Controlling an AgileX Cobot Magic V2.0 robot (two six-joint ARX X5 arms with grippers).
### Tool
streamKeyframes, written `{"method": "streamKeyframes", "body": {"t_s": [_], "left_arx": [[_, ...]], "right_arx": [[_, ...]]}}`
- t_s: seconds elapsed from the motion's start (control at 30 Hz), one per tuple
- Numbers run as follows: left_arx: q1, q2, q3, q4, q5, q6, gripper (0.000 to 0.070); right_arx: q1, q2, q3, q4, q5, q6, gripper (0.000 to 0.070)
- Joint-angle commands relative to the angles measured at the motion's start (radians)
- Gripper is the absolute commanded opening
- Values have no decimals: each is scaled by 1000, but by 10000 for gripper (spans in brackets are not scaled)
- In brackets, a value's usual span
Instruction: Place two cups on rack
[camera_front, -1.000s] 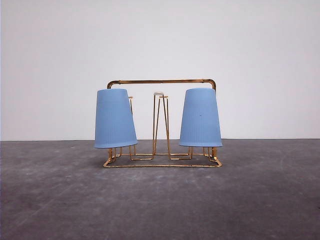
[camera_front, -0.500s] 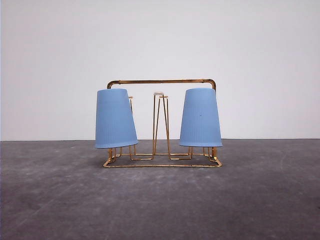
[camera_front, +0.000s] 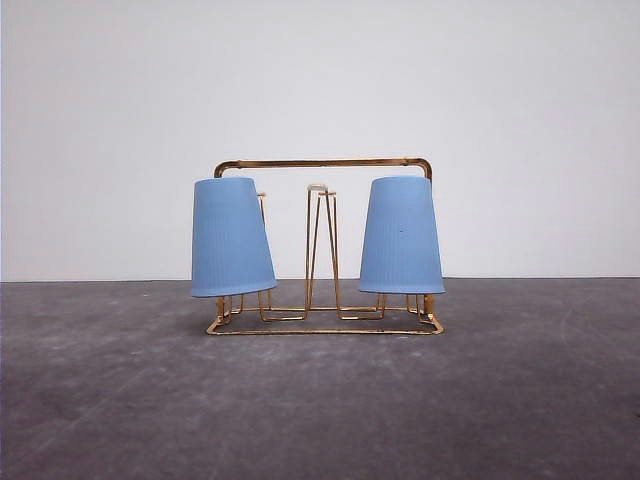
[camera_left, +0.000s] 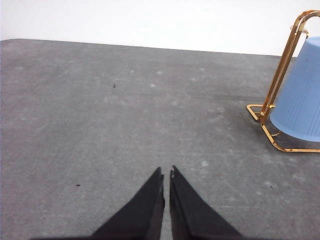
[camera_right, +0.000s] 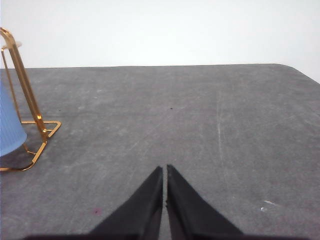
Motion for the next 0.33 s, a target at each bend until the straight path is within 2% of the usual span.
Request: {"method": "streamKeyframes", "body": {"t_s": [0.0,0.3], "left_arx": [[2,-1,-14,-5,0,14,0],[2,0,-14,-4,0,14,0]], "right_arx": [[0,0,-2,11,0,-4,10],[0,0,-2,11,0,-4,10]]}}
